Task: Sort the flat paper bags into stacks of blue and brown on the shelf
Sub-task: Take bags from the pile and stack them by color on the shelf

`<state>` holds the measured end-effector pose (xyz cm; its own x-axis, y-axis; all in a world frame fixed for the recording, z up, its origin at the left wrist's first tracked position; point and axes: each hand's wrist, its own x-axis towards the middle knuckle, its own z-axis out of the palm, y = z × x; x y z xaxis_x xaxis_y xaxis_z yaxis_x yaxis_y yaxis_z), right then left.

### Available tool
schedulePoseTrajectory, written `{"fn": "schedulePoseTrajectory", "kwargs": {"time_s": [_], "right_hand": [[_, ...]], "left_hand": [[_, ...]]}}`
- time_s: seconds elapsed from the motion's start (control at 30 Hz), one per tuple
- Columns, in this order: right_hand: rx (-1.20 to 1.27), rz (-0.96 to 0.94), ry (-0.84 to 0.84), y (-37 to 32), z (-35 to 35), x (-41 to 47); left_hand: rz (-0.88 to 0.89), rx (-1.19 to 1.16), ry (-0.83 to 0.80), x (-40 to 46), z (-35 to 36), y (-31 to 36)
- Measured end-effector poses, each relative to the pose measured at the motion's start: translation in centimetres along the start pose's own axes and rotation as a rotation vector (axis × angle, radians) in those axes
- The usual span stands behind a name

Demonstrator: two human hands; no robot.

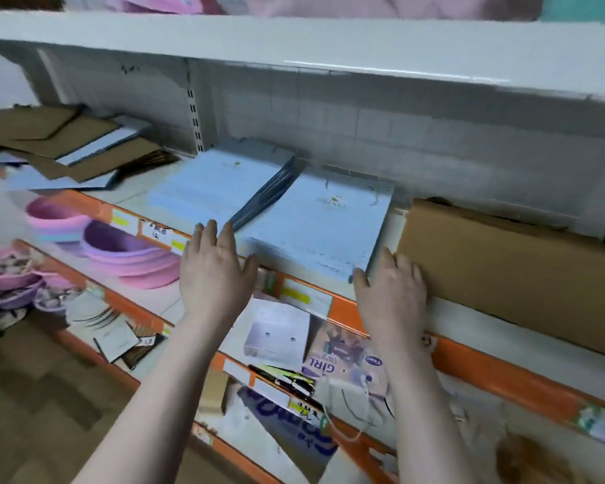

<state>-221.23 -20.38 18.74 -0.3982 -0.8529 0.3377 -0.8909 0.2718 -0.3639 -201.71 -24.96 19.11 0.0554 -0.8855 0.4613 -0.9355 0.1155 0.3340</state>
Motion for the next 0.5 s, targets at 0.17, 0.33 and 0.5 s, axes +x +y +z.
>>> {"fn": "schedulePoseTrajectory", "kwargs": {"time_s": [0.17, 0.33, 0.5], "right_hand": [[0.023, -0.105, -0.034, -11.5, 4.4, -2.0], [0.085, -0.182, -0.028, -22.4, 8.2, -3.8], [0.094, -0.273, -0.030, -30.9, 11.0, -4.0]], "left_hand": [[-0.069, -0.001, 0.066, 1.0, -3.1, -12.0], [-0.116, 0.067, 0.067, 3.1, -6.4, -22.4], [-0.165, 0.112, 0.103, 5.7, -8.9, -29.6]]}}
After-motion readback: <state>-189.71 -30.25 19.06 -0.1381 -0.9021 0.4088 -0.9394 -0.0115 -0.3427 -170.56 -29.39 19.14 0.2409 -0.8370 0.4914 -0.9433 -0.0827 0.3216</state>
